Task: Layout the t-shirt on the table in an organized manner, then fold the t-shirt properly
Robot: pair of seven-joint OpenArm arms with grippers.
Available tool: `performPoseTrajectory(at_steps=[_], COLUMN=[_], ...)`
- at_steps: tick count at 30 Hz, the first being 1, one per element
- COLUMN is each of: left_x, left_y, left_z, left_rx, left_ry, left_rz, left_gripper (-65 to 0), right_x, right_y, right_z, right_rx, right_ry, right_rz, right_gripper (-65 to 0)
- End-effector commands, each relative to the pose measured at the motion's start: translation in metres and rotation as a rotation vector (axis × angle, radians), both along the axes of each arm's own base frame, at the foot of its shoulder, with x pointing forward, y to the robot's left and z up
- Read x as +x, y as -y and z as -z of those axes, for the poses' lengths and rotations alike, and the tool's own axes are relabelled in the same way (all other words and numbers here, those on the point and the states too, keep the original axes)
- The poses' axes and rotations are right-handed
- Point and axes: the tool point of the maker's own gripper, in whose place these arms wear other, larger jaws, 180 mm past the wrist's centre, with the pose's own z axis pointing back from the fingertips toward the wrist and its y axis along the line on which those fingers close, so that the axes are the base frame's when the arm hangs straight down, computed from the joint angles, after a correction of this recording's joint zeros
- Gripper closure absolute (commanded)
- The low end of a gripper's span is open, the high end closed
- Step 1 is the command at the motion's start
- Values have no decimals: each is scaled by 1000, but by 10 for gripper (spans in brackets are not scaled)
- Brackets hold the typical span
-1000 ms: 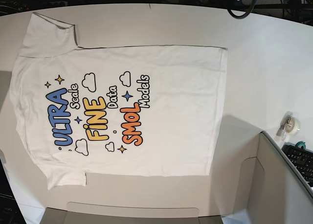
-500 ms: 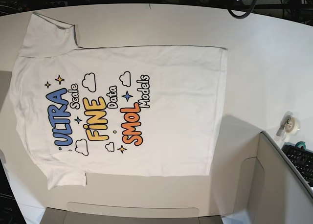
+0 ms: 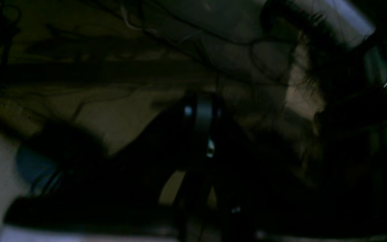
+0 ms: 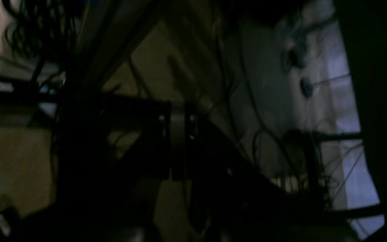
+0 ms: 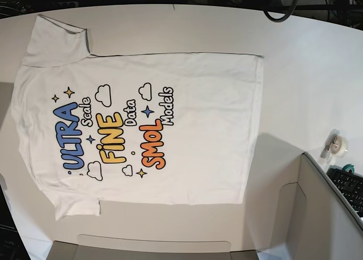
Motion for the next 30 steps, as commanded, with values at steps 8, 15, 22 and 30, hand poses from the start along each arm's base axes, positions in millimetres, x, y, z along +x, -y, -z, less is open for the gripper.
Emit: performPoseTrajectory(at_steps=[8, 15, 22, 30], left_x=[-24, -40, -72, -62], left_y=[14, 39, 51, 68], left_z=[28, 49, 69, 78], left_rx=[-78, -161, -179, -229], left_ry=[-192, -337, -554, -615], left_rz=[49, 91, 152, 186], left_gripper=[0, 0, 0, 0], right_x=[25, -9, -15, -2], right_y=[24, 21, 22, 5], right_z=[15, 45, 63, 72], right_rx=[83, 37, 37, 49], right_ry=[-171, -396, -546, -602], right_rz=[655, 915, 1104, 1147], right_gripper=[0, 0, 0, 0])
